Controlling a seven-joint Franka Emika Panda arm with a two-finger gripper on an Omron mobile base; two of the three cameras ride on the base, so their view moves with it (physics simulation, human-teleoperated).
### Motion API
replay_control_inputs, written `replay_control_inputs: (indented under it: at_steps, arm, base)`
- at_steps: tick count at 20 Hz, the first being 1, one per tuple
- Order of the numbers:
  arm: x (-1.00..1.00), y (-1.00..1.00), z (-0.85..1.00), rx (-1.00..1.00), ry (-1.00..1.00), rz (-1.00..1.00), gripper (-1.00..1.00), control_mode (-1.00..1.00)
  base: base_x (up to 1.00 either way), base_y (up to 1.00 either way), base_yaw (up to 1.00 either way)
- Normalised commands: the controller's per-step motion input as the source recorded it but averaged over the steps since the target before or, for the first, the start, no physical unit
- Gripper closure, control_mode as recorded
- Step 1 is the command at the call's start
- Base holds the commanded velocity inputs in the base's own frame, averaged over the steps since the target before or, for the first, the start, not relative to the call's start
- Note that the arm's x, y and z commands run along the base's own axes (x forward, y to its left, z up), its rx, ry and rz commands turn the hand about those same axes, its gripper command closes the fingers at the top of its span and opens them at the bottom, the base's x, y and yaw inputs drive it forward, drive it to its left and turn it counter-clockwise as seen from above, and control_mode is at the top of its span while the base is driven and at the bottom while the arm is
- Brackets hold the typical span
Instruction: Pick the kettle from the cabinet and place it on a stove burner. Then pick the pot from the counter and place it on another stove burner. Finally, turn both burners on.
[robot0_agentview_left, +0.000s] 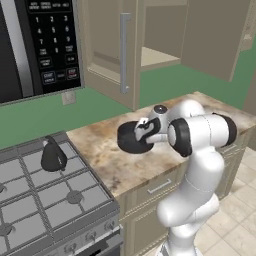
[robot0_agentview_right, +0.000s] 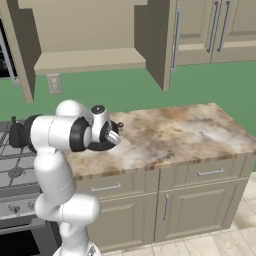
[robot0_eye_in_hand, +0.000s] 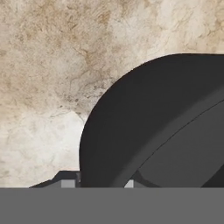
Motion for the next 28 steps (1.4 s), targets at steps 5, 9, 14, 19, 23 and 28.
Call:
replay_control_inputs:
  at_steps: [5,9,14,19,23,28]
  arm:
    - [-0.33,-0.24,0.13,0.04,-0.10,0.00,1.00,-1.00]
    - [-0.28,-0.25,0.20,0.03,-0.09,-0.01,1.00,-1.00]
    - [-0.27,-0.19,0.29,0.02,-0.09,-0.01,1.00,-1.00]
    - [-0.33,-0.10,0.31,0.01,-0.06,-0.02,1.00,-1.00]
    - [-0.39,0.00,0.56,0.00,0.00,-0.05,1.00,-1.00]
    - [-0.36,0.00,0.61,-0.02,0.01,-0.06,1.00,-1.00]
  base:
    - [0.00,0.00,0.00]
    - [0.00,0.00,0.00]
    - [0.00,0.00,0.00]
    - [0.00,0.00,0.00]
    - [0.00,0.00,0.00]
    - [0.00,0.00,0.00]
